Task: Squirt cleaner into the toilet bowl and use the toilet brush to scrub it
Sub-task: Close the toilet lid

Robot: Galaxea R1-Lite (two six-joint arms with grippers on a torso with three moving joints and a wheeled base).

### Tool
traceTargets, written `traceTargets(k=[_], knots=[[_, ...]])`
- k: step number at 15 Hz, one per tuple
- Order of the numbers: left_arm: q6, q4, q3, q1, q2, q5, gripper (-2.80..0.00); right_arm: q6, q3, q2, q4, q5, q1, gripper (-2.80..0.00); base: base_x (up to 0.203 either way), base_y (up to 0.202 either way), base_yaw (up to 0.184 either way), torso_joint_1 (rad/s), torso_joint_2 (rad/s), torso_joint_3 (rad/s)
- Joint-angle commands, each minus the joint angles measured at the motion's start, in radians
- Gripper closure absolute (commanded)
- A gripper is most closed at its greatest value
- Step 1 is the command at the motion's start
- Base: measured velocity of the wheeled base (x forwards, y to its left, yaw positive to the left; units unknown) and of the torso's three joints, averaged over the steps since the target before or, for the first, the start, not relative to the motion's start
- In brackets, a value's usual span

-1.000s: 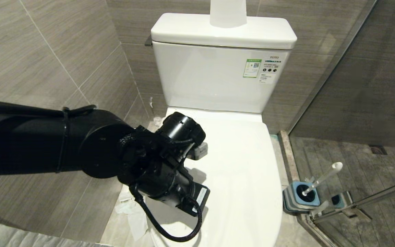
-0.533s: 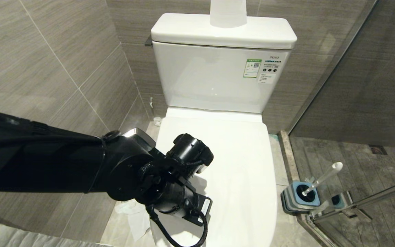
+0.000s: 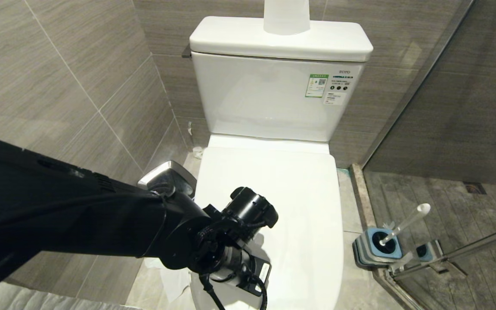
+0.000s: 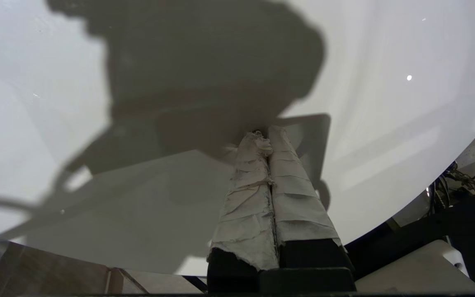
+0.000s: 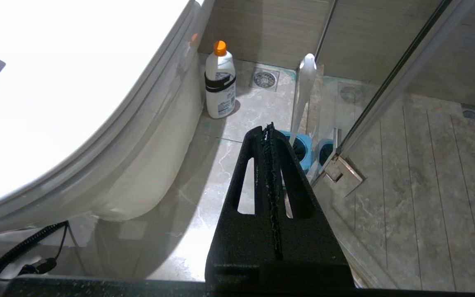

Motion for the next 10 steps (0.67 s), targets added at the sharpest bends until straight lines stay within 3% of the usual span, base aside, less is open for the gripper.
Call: traceTargets(k=[1,10], knots=[[-0.002,-0.009,0.004,-0.005,0.019,0.001,0.0,0.0,0.012,-0.001,0.0,0.001,0.001,0.0,0.0,0.0,0.0,0.0,0.0,0.0],[-0.017,-0.03,0.03,-0.031,0.025,0.001,0.0,0.0,0.012,-0.001,0.0,0.001,0.001,0.0,0.0,0.0,0.0,0.0,0.0,0.0]])
